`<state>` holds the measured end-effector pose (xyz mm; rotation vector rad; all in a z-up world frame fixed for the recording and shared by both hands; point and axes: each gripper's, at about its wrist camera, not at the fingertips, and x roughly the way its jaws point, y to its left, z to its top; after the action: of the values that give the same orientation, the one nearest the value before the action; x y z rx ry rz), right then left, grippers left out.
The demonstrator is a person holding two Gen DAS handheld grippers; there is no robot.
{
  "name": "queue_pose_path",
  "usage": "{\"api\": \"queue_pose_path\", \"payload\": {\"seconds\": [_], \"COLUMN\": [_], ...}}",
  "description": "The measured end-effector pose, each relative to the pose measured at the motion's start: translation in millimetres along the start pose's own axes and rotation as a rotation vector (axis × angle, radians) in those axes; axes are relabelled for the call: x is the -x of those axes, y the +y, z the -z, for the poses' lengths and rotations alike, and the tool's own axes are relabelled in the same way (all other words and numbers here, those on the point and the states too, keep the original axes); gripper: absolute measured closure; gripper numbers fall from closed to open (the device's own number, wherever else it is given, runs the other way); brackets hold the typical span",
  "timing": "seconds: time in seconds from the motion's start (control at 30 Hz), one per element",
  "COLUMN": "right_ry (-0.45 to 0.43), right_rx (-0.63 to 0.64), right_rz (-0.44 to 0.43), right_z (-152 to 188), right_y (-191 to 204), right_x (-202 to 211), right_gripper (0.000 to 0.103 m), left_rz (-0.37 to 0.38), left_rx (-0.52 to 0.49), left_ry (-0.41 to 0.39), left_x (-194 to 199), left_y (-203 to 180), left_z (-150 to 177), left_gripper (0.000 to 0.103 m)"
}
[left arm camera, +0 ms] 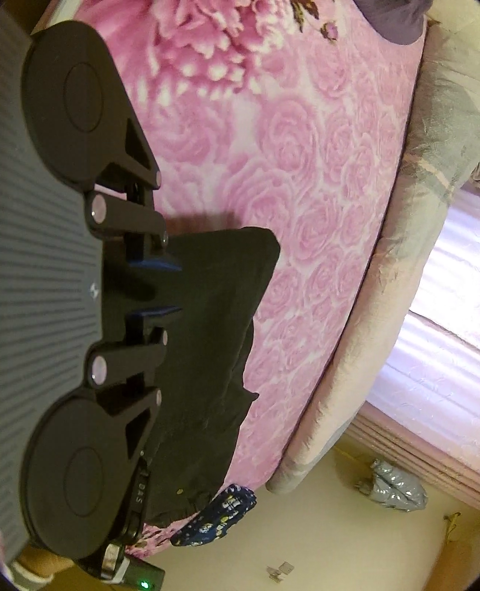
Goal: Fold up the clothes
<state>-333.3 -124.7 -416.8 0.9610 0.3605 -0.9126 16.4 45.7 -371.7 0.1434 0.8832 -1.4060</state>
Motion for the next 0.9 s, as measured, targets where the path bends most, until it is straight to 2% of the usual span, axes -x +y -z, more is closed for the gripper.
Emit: {"api": "queue_pose_path", "payload": {"seconds": [0.07,0.1,0.13,0.17,0.23,0.33,0.37,0.4,0.43,0.57,0.67,0.77,0.9], "right_ry": [0.008,-0.003,-0.029,-0.069,-0.145,-0.173,-0.161,-0.152,-0.139,-0.084,-0.006,-0.002,0.017], "right_rx": [0.052,0.093,0.145,0.196,0.273,0.296,0.316,0.342,0.364,0.429,0.489,0.552,0.543], "right_rz": [0.038,0.077,0.143,0.212,0.299,0.185,0.154,0.136,0.123,0.103,0.179,0.197,0.192], "right_z": [-2.2,-0.8,0.0,-1.8,-7.7,-25.3,-26.7,-24.7,-24.1,-18.8,-17.5,-11.5,-13.7], "right_y": [5.2,8.6,16.0,22.0,31.3,42.1,46.1,49.9,54.0,67.3,56.2,49.6,46.6], "right_x": [3.8,3.9,3.5,8.9,17.8,13.3,9.7,5.5,-2.5,-52.0,-86.4,-103.3,-101.9], "right_gripper": [0.074,0.051,0.035,0.032,0.033,0.034,0.04,0.053,0.061,0.063,0.064,0.065,0.065], "left_rz": [-0.009,-0.014,-0.019,-0.024,-0.034,-0.034,-0.033,-0.035,-0.034,-0.044,-0.096,-0.103,-0.105], "left_rx": [-0.014,-0.022,-0.031,-0.04,-0.06,-0.093,-0.104,-0.111,-0.116,-0.149,-0.215,-0.256,-0.251], "left_ry": [0.006,0.009,0.011,0.011,0.01,-0.003,-0.008,-0.013,-0.017,0.012,0.068,0.06,0.074], "left_x": [-2.1,-3.0,-3.9,-5.5,-9.1,-18.8,-23.5,-28.7,-34.8,-70.3,-101.4,-113.2,-108.3], "left_y": [2.4,3.6,4.7,5.3,6.2,3.9,2.5,2.0,2.1,2.2,4.1,5.1,4.6], "left_z": [-3.7,-5.7,-7.8,-11.0,-17.8,-31.0,-36.0,-40.5,-45.3,-57.3,-50.9,-43.6,-48.2], "left_gripper": [0.087,0.087,0.088,0.088,0.088,0.092,0.094,0.096,0.097,0.102,0.103,0.103,0.102]}}
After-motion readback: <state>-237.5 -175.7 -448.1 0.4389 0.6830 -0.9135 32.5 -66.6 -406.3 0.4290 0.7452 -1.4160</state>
